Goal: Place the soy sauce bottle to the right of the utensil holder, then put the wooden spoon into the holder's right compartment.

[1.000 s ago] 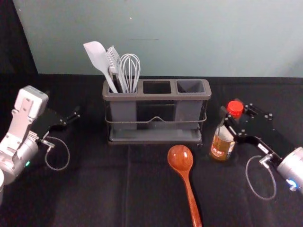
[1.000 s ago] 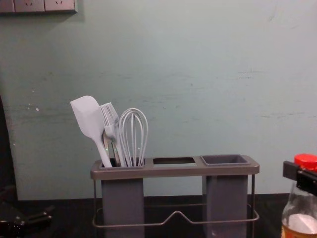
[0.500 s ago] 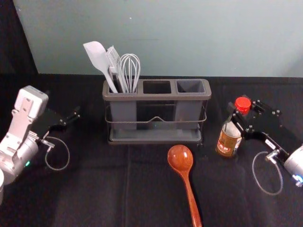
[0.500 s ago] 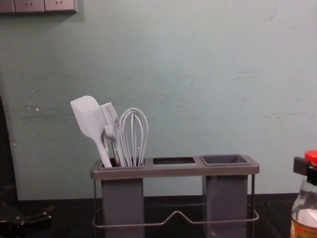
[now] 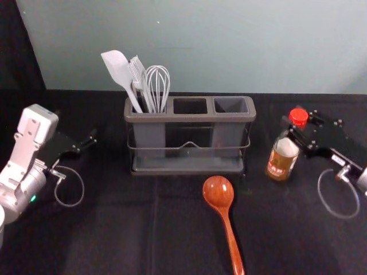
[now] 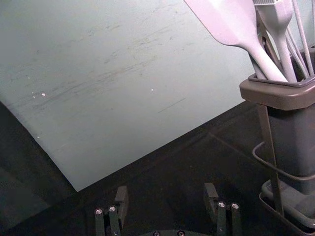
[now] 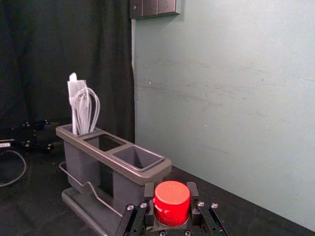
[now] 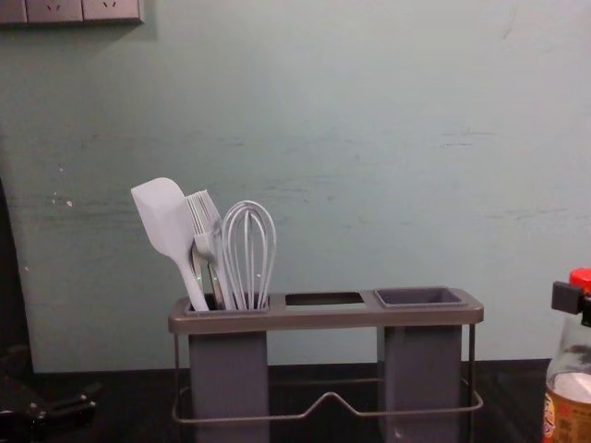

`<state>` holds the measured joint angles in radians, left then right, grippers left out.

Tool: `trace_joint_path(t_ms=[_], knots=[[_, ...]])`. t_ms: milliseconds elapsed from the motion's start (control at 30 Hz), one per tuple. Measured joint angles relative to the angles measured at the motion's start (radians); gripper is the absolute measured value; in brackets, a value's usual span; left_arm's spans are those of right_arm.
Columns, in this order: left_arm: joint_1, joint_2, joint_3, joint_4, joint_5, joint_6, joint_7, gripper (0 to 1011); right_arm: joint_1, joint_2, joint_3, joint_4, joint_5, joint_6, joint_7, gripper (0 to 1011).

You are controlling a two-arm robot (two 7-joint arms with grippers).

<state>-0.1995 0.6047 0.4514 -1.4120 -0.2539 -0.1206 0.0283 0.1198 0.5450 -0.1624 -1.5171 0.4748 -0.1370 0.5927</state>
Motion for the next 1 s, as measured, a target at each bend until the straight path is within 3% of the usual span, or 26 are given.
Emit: trace_joint_path(t_ms=[233, 500, 1000], knots=[[0.000, 0.000, 0.000, 0.000, 0.000, 0.000, 0.000, 1005, 0.067, 0.005, -0.036, 0.076, 0.001, -0.032, 0.036, 393], [0.000, 0.000, 0.000, 0.000, 0.000, 0.000, 0.000, 1005, 0.128, -0.017, -0.083, 0.144, -0.015, -0.058, 0.037, 392], [0.000, 0.000, 0.000, 0.000, 0.000, 0.000, 0.000, 1005, 0.175, -0.061, -0.108, 0.201, -0.024, -0.063, -0.001, 393]])
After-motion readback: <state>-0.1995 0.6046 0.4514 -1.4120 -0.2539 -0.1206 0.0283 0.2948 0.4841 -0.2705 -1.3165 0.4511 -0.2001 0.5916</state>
